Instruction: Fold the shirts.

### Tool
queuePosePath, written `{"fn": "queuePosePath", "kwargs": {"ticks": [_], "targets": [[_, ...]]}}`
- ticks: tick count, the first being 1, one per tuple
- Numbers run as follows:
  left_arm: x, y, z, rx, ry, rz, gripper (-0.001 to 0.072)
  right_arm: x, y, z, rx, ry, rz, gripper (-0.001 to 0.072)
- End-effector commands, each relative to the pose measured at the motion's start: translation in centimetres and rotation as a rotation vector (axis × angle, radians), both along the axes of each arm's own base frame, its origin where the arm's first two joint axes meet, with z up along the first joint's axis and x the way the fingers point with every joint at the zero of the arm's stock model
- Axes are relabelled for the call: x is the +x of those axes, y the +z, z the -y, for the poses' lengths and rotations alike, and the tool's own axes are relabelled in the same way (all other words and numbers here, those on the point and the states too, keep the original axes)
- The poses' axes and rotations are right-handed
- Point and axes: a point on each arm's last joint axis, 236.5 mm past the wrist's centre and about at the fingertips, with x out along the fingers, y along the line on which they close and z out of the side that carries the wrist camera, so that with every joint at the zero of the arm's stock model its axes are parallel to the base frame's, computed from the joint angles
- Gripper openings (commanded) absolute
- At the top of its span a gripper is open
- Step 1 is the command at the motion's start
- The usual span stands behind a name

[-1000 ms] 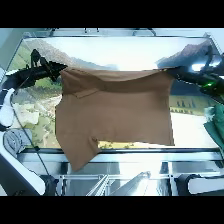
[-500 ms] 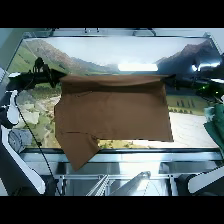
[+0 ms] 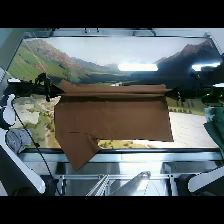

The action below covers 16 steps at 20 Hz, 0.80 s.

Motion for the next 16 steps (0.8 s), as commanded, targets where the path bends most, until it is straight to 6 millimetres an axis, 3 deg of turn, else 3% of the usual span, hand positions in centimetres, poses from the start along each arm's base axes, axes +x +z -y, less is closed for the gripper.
{"fn": "queuePosePath", "kwargs": {"ticks": [1, 6, 7, 8, 9, 11, 14, 16], "targets": [[-1.4, -2.1, 0.2, 0.094, -0.068, -0.038, 0.0018, -1.1, -1.4, -1.1, 0.002, 0.036, -0.05, 0.0014], [-3.8, -2.5, 0.4, 0.121, -0.162, -0.103, 0.0022, -3.2, -2.5, -1.2, -0.011, 0.06, -0.161, 0.0018], [-4.0, -2.2, 0.3, 0.115, -0.167, -0.116, 0.0114, -3.7, -1.9, -1.3, 0.008, 0.077, -0.169, 0.0069], [-4.1, -1.9, 0.1, 0.112, -0.164, -0.135, 0.0256, -4.0, -1.3, -1.4, 0.022, 0.085, -0.183, 0.0254], [-4.0, -1.3, -0.1, 0.108, -0.161, -0.142, 0.0276, -4.5, -0.4, -1.5, 0.04, 0.097, -0.188, 0.0312], [-3.0, 0.2, -0.9, 0.133, -0.126, -0.138, 0.0276, -5.0, 1.7, -0.7, 0.057, 0.095, -0.184, 0.0312], [-1.8, 4.8, -2.2, 0.194, -0.095, -0.025, 0.0277, -6.1, 4.9, 2.0, 0.014, 0.067, -0.155, 0.0311], [-3.1, 6.9, -3.7, 0.268, -0.087, 0.003, 0.0277, -7.4, 5.5, 4.3, -0.062, 0.035, -0.157, 0.0295]]}}
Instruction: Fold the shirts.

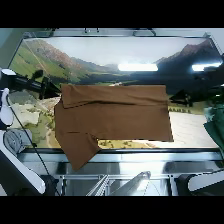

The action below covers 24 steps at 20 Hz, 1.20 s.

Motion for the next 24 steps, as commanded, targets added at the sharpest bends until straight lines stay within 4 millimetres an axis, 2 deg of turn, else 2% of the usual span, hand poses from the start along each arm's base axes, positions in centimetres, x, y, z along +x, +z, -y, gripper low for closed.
{"fn": "queuePosePath", "kwargs": {"ticks": [1, 3, 6, 8, 11, 14, 17, 21, 23, 24], "targets": [[-3.4, 3.7, -2.1, 0.112, -0.035, -0.005, 0.0277, -2.9, 1.4, 3.0, -0.091, -0.024, -0.019, 0.0285], [-7.4, 3.1, -2.8, 0.202, -0.042, -0.065, 0.0277, -5.8, 0.6, 3.1, -0.121, -0.022, -0.024, 0.0284], [-13.4, 1.6, -0.9, 0.203, -0.025, -0.077, 0.0277, -11.3, -2.4, 2.0, -0.172, -0.006, -0.062, 0.0291], [-16.8, -0.1, 0.1, 0.185, 0.0, -0.107, 0.0277, -13.2, -4.1, 1.1, -0.175, -0.02, -0.094, 0.0302], [-20.7, -2.0, 0.4, 0.154, 0.053, -0.153, 0.0277, -16.5, -6.6, -0.2, -0.163, 0.001, -0.201, 0.0302], [-23.0, -2.8, 0.4, 0.133, 0.1, -0.172, 0.0277, -17.6, -8.2, -0.9, -0.165, -0.03, -0.237, 0.0302], [-24.3, -3.6, -0.1, 0.128, 0.169, -0.196, 0.0277, -18.0, -9.8, -1.9, -0.158, -0.04, -0.26, 0.0302], [-26.2, -5.1, 0.7, 0.106, 0.215, -0.258, 0.0277, -16.7, -9.9, -5.0, -0.083, -0.001, -0.225, 0.0289], [-26.6, -5.8, 1.2, 0.112, 0.216, -0.268, 0.0277, -16.6, -9.9, -5.1, -0.086, 0.006, -0.219, 0.0289], [-26.7, -6.1, 1.5, 0.122, 0.204, -0.267, 0.0277, -16.5, -9.9, -5.1, -0.086, 0.006, -0.219, 0.0266]]}}
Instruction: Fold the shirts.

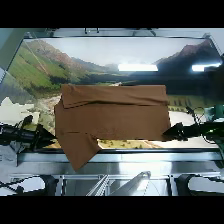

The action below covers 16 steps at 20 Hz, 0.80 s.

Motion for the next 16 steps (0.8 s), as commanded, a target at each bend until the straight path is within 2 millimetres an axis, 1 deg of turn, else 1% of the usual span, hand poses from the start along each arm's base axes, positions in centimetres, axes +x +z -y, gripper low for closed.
{"fn": "queuePosePath", "kwargs": {"ticks": [1, 3, 4, 7, 10, 11, 12, 13, 14, 15, 16], "targets": [[-0.9, -1.4, 1.0, 0.023, -0.021, -0.013, 0.0276, 1.0, -1.2, 0.3, -0.048, -0.021, 0.028, 0.0201], [-2.5, -2.3, 1.1, 0.071, -0.097, -0.05, 0.0277, 1.0, -1.1, 0.2, -0.043, -0.02, 0.027, 0.0203], [-2.5, -2.7, 1.1, 0.092, -0.115, -0.054, 0.0277, 1.0, -1.1, 0.2, -0.043, -0.021, 0.027, 0.0203], [-1.7, -2.7, 2.4, 0.087, -0.134, -0.029, 0.0276, 1.0, -1.1, 0.1, -0.039, -0.02, 0.027, 0.0203], [-2.0, -3.3, 4.1, 0.047, -0.185, -0.065, 0.0274, 1.0, -0.9, 0.0, -0.029, -0.023, 0.025, 0.0204], [-2.0, -3.3, 5.2, 0.001, -0.194, -0.068, 0.0236, 0.9, -0.7, -0.2, -0.017, -0.017, 0.021, 0.0204], [-1.9, -2.9, 6.2, -0.057, -0.209, -0.053, 0.0053, 0.7, -0.4, -0.4, -0.001, -0.01, 0.016, 0.0203], [-1.6, -2.3, 7.2, -0.122, -0.214, -0.024, 0.0027, 0.4, 0.0, -0.7, 0.018, -0.001, 0.008, 0.0201], [-1.0, -1.4, 8.0, -0.175, -0.195, 0.001, 0.0027, 0.0, 0.5, -1.1, 0.047, 0.011, -0.004, 0.0149], [-0.4, -0.6, 8.5, -0.209, -0.174, 0.025, 0.0027, -0.5, 1.2, -1.5, 0.078, 0.02, -0.024, 0.002], [0.1, 0.3, 8.8, -0.232, -0.166, 0.053, 0.0027, -0.9, 1.7, -1.8, 0.106, 0.02, -0.054, 0.0018]]}}
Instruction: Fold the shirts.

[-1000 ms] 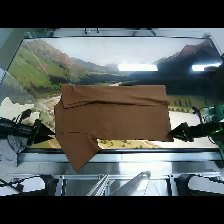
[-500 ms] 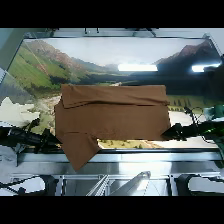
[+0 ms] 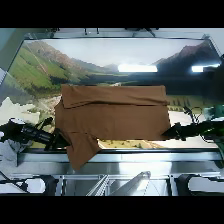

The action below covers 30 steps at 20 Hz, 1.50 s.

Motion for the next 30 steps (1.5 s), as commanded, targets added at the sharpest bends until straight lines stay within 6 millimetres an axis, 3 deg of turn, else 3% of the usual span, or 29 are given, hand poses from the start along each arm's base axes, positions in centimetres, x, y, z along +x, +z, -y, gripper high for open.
{"fn": "queuePosePath", "kwargs": {"ticks": [1, 3, 5, 9, 16, 19, 21, 23, 26, 30], "targets": [[1.4, 2.8, 1.9, -0.13, 0.02, 0.079, 0.0027, -1.7, 2.3, -1.2, 0.114, 0.024, -0.09, 0.0017], [1.5, 4.1, 1.7, -0.131, 0.014, 0.113, 0.0027, -2.5, 3.5, -1.0, 0.147, 0.037, -0.15, 0.0017], [1.7, 5.4, 0.8, -0.139, 0.044, 0.141, 0.0027, -1.9, 4.2, 0.1, 0.138, 0.01, -0.151, 0.0017], [2.8, 6.3, -2.6, -0.108, 0.202, 0.156, 0.0027, -0.9, 5.1, 1.6, 0.126, -0.036, -0.116, 0.0018], [4.3, 8.3, -1.7, -0.24, 0.21, 0.209, 0.0027, -0.6, 5.2, 2.2, 0.123, -0.053, -0.108, 0.0017], [7.1, 10.7, -2.5, -0.301, 0.285, 0.292, 0.0027, 0.2, 6.1, 2.5, 0.145, -0.068, -0.089, 0.0018], [10.0, 14.1, -3.3, -0.382, 0.356, 0.401, 0.0027, 1.9, 7.5, 2.6, 0.179, -0.099, -0.042, 0.0018], [11.6, 16.5, -3.7, -0.412, 0.351, 0.476, 0.0027, 4.4, 9.2, 2.5, 0.232, -0.156, 0.035, 0.0018], [13.8, 18.2, -3.3, -0.361, 0.271, 0.574, 0.0027, 9.0, 11.8, 2.5, 0.301, -0.262, 0.207, 0.0018], [18.2, 18.6, -2.6, -0.327, 0.21, 0.585, 0.0027, 14.4, 11.2, 2.6, 0.198, -0.368, 0.372, 0.0018]]}}
